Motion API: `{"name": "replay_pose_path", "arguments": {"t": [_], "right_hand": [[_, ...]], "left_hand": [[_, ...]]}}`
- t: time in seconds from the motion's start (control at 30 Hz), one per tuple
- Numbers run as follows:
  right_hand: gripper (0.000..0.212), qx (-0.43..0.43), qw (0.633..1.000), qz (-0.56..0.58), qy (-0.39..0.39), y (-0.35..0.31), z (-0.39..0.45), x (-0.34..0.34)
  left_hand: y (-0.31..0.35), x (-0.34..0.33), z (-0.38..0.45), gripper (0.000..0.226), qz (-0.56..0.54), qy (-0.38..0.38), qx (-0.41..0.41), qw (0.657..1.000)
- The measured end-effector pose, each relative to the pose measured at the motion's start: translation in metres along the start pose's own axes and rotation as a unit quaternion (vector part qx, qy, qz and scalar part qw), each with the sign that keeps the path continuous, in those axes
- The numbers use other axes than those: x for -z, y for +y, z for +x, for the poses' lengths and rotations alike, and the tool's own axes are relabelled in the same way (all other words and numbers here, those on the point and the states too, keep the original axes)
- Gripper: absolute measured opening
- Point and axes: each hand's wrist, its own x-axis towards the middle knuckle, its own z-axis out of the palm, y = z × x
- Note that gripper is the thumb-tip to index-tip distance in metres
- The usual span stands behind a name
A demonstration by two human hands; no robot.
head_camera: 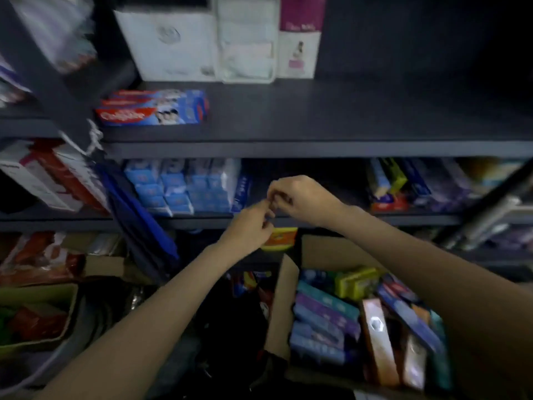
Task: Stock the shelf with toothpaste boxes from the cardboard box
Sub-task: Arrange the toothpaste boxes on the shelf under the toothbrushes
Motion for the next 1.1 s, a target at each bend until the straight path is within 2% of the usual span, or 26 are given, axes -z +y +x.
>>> {"name": "replay_pose_path", "arguments": {"t": [0.13, 0.27, 0.37, 0.5, 0.6, 0.63, 0.7, 0.77, 0.83, 0.9, 0.97, 1.03, 1.1], "right_hand": [[0.021, -0.182, 0.975, -0.022, -0.123, 0.084, -0.104, -0.031], [0.031, -0.312, 0.920, -0.043, -0.233, 0.158, -0.195, -0.060], [0.044, -0.392, 0.885, -0.034, -0.250, 0.193, -0.253, -0.080], [0.052, -0.482, 0.842, 0.000, -0.242, 0.236, -0.307, -0.115], [0.078, -0.490, 0.837, 0.013, -0.244, 0.258, -0.323, -0.134], [0.081, -0.484, 0.841, 0.017, -0.242, 0.265, -0.324, -0.141], [0.073, -0.467, 0.855, 0.042, -0.219, 0.279, -0.321, -0.155], [0.054, -0.475, 0.864, 0.094, -0.139, 0.297, -0.313, -0.168], [0.052, -0.479, 0.869, 0.089, -0.083, 0.315, -0.306, -0.178], [0.062, -0.454, 0.881, 0.082, -0.106, 0.333, -0.305, -0.188], [0.064, -0.435, 0.884, 0.060, -0.164, 0.343, -0.304, -0.197], [0.064, -0.426, 0.883, 0.037, -0.193, 0.347, -0.301, -0.206], [0.059, -0.419, 0.890, 0.023, -0.180, 0.346, -0.300, -0.211]], "left_hand": [[0.031, -0.098, 0.013, 0.040, 0.015, -0.162, -0.014, 0.986], [0.065, -0.179, 0.032, 0.046, 0.029, -0.257, -0.031, 0.966], [0.082, -0.235, 0.044, 0.040, 0.036, -0.291, -0.028, 0.956], [0.094, -0.287, 0.055, 0.045, 0.118, -0.327, -0.032, 0.937], [0.095, -0.314, 0.066, 0.049, 0.151, -0.321, -0.021, 0.935], [0.094, -0.321, 0.070, 0.050, 0.156, -0.310, -0.019, 0.938], [0.092, -0.336, 0.079, 0.051, 0.161, -0.286, -0.018, 0.945], [0.089, -0.352, 0.090, 0.055, 0.173, -0.270, -0.022, 0.947], [0.084, -0.372, 0.100, 0.063, 0.203, -0.277, -0.046, 0.938], [0.078, -0.393, 0.108, 0.065, 0.231, -0.302, -0.093, 0.920], [0.073, -0.412, 0.110, 0.060, 0.250, -0.314, -0.129, 0.907], [0.071, -0.426, 0.111, 0.053, 0.268, -0.288, -0.140, 0.909], [0.068, -0.432, 0.110, 0.049, 0.288, -0.260, -0.166, 0.906]]}}
